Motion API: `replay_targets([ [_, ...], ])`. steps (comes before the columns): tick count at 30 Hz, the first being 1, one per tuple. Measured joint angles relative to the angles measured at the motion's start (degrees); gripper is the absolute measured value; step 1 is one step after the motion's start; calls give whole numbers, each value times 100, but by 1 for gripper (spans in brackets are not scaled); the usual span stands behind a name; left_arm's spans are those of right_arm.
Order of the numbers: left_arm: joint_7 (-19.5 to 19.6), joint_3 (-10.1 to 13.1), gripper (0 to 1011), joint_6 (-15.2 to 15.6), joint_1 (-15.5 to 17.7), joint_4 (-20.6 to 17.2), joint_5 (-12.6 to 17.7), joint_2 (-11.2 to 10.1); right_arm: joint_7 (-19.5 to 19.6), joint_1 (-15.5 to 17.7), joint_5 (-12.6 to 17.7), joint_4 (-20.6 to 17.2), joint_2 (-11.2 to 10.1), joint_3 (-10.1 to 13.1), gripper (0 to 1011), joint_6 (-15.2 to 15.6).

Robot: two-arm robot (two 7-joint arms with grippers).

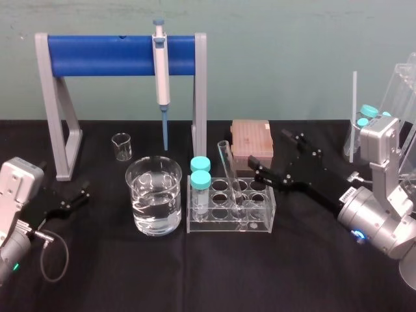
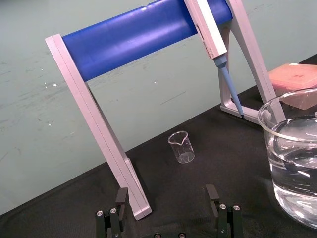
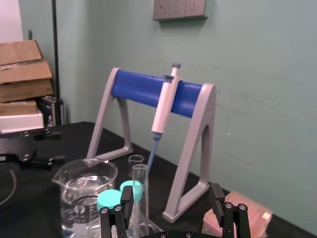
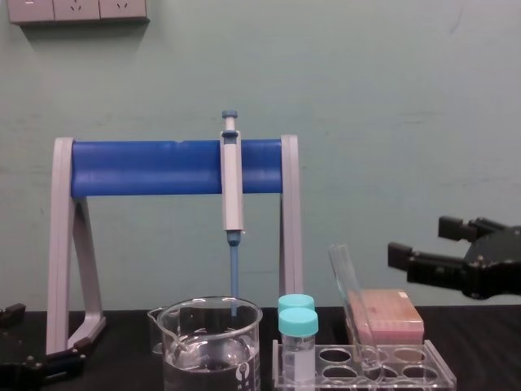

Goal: Hold the test tube with one hand and immerse one end into the beaker, then return it to the test tube rack.

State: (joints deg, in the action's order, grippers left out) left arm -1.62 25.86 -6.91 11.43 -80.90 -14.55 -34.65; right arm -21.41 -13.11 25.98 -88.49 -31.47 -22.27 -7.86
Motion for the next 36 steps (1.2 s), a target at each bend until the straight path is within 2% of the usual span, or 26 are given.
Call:
replay_targets([
  [7,0,0,1000,0,0,0,0,0,-243,-24,-37,105,50,-49,1002,171],
  [16,0,0,1000,0,0,0,0,0,-517,-330,-204,480,250,-180,1003,413],
  [24,0,0,1000,0,0,0,0,0,-707,-649,-392,843,487,-257,1002,460],
  [36,0,0,1000,0,0,0,0,0,-869,-873,-549,1172,700,-321,1003,544],
])
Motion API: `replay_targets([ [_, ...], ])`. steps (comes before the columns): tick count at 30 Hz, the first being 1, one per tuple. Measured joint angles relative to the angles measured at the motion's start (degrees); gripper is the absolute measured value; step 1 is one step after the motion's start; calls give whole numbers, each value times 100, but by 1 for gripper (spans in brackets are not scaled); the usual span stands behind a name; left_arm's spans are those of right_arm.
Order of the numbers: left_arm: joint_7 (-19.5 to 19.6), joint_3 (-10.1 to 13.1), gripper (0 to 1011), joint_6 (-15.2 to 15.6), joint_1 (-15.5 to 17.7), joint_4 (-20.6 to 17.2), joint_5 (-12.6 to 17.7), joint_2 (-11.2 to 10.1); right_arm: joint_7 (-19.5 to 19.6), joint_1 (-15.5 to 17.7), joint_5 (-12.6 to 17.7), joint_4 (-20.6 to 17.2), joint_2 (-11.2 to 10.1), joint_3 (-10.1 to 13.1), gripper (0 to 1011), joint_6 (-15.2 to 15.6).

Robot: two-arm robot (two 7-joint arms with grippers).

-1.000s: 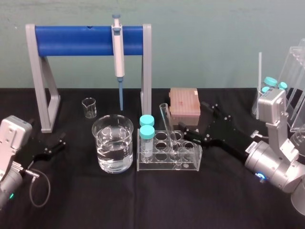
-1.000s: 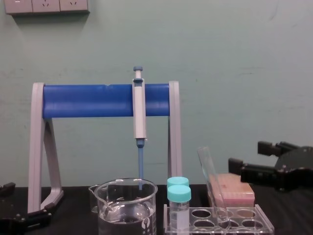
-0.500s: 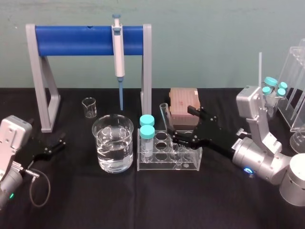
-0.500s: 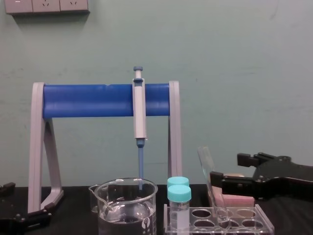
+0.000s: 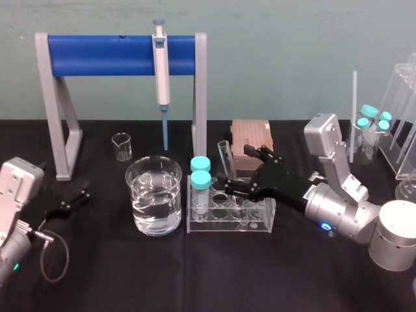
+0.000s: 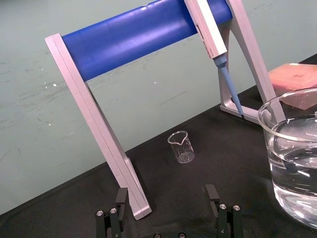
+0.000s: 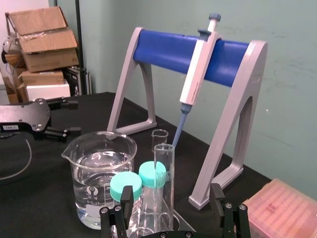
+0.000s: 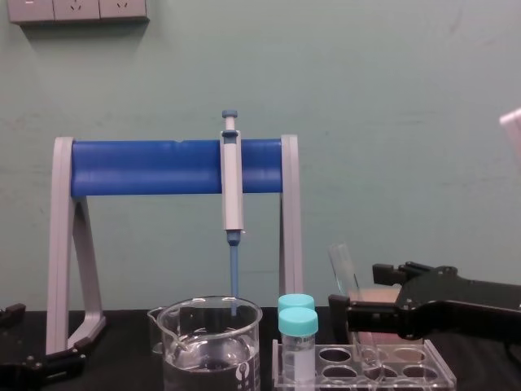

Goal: Hold the test tube with one hand and immerse one end into the beaker, then return it to the test tube rack.

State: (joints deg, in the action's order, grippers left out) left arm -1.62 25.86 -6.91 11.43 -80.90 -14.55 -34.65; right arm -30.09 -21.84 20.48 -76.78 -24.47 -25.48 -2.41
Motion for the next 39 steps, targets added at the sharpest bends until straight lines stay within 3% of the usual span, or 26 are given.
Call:
replay_targets([
  [10,0,0,1000,0,0,0,0,0,-50,-101,-95,175,87,-54,1003,126],
  [39,0,0,1000,0,0,0,0,0,-9,-152,-241,237,164,-52,1002,107],
])
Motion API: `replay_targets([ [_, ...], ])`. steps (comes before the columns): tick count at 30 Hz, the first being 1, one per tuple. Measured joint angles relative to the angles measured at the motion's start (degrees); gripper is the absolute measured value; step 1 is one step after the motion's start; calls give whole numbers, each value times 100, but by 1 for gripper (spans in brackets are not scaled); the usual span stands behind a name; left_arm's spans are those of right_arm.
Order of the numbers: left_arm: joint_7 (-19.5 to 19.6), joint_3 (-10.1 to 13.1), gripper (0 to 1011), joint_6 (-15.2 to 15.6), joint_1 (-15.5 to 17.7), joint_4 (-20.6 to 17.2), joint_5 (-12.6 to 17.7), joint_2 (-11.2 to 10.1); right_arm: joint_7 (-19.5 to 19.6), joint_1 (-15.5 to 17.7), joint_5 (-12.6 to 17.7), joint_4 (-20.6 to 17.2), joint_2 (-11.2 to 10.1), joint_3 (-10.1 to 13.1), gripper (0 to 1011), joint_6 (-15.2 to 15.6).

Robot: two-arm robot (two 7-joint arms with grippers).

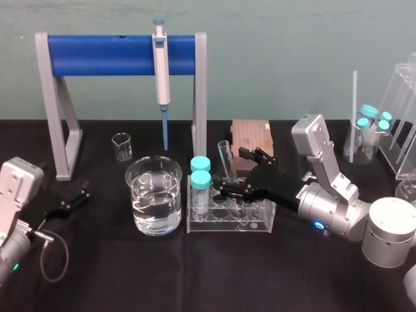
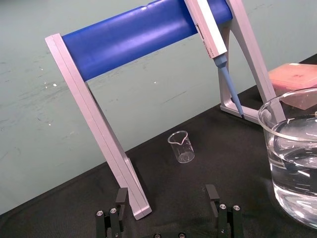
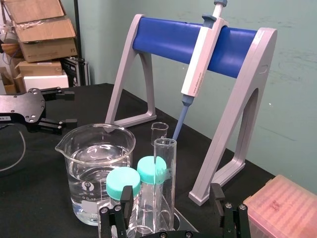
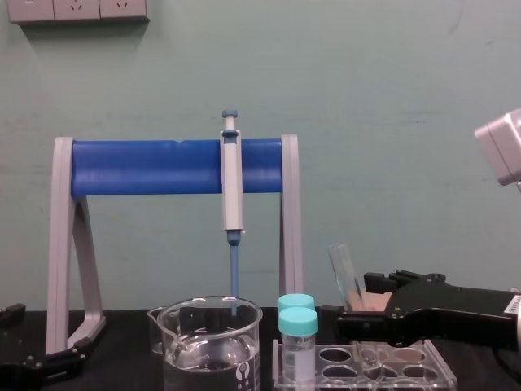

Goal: Hold the test tube with one hand and immerse one end into the beaker, then return it to the test tube rack.

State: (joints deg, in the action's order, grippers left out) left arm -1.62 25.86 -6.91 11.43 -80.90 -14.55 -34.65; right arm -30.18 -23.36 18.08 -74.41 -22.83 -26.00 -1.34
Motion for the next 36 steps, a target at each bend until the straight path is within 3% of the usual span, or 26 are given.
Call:
replay_targets([
  [7,0,0,1000,0,0,0,0,0,6,3,8,-2,-3,0,1002,-4],
  [12,0,0,1000,0,0,0,0,0,7,6,12,-6,-6,0,908,-4],
  [25,0,0,1000,0,0,0,0,0,7,9,20,-11,-8,0,549,-4],
  [32,0,0,1000,0,0,0,0,0,6,9,20,-11,-8,0,283,-3],
  [36,0,0,1000,0,0,0,0,0,5,9,21,-11,-8,0,226,-3],
])
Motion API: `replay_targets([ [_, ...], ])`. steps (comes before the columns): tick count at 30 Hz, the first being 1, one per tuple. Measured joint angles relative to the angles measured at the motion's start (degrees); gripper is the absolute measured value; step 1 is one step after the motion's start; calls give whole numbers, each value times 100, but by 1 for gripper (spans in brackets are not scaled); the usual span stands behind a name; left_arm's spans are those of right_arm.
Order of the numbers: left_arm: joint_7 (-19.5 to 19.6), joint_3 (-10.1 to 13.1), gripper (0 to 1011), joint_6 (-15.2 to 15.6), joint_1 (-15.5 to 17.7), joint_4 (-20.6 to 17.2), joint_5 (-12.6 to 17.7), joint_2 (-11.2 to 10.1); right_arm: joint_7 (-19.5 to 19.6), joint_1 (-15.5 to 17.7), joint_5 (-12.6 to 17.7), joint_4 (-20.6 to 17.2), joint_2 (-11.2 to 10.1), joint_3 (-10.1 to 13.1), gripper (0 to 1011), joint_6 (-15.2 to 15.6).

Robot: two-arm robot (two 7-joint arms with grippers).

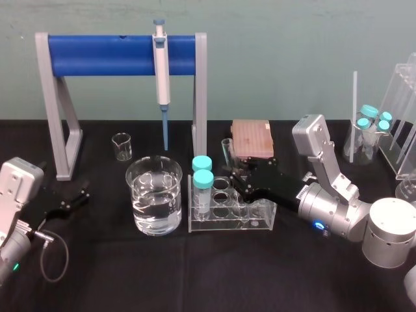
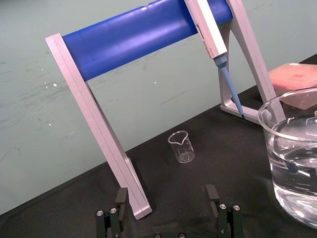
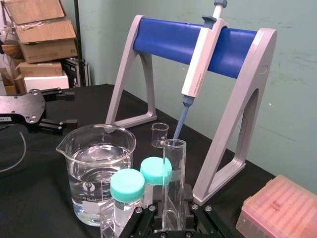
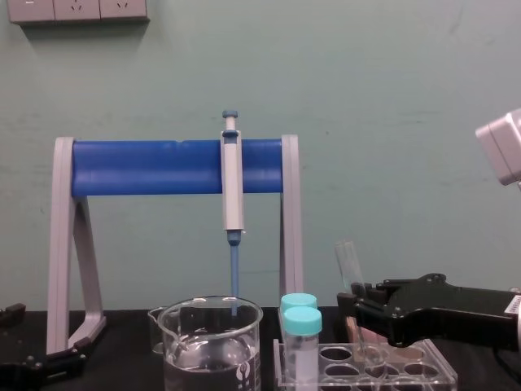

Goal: Hold the test tube with one hand and immerse one end into the beaker, then return it to the test tube rack.

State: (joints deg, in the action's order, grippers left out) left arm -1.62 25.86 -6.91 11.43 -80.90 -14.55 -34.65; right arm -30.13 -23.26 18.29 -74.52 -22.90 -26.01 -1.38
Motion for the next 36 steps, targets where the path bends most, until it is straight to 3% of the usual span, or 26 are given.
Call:
replay_targets([
  [17,0,0,1000,0,0,0,0,0,2,0,-1,1,0,0,226,0],
  [36,0,0,1000,0,0,0,0,0,-7,268,368,-177,28,290,226,-213],
])
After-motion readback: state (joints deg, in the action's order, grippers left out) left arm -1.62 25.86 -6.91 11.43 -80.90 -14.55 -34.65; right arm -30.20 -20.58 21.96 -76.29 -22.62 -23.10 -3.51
